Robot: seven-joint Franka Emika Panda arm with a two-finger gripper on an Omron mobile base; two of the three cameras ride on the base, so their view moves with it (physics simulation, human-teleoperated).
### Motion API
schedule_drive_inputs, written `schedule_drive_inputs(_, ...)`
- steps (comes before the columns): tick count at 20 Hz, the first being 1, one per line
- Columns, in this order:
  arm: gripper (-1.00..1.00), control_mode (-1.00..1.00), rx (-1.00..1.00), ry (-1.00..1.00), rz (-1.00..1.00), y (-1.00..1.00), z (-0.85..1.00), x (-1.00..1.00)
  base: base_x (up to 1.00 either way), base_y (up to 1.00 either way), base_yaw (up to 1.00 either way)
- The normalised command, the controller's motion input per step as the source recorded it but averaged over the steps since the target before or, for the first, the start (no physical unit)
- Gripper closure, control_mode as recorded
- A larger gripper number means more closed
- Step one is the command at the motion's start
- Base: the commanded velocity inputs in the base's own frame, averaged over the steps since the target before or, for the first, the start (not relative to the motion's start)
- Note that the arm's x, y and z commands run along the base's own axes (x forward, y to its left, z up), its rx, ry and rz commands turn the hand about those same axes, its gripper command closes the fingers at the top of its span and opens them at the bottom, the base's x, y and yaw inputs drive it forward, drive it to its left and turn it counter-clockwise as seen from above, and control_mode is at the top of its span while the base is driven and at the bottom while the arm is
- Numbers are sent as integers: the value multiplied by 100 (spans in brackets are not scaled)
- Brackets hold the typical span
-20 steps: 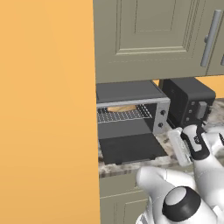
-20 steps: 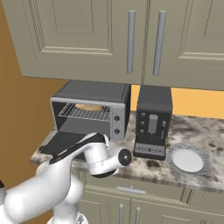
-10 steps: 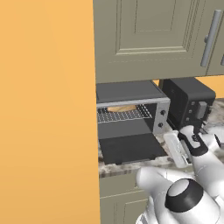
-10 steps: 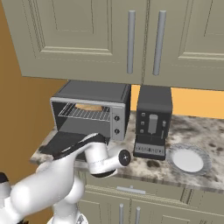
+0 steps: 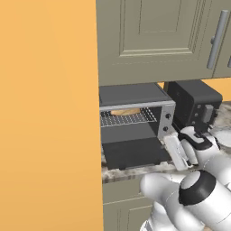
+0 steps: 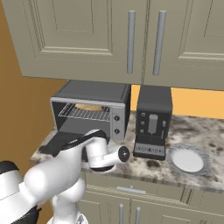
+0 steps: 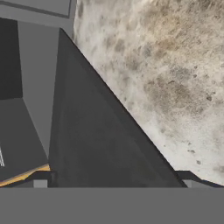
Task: Pull the toaster oven rack outwards. Pick up the baguette from the plate and place it on the toaster oven rack. Close the toaster oven door fully and set the temperature to the lowest setting.
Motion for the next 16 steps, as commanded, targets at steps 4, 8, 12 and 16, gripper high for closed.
schedule_drive_inputs(4, -100, -100, 0, -2, 0, 36, -11, 16, 0, 0, 0)
schedule_drive_inputs(8, -100, -100, 0, 0, 0, 29, -23, 4, 0, 0, 0)
schedule_drive_inputs(12, -100, -100, 0, -5, 0, 28, -9, 11, 0, 0, 0)
schedule_drive_inputs(16, -100, -100, 3, -24, 0, 30, 30, 32, 0, 0, 0)
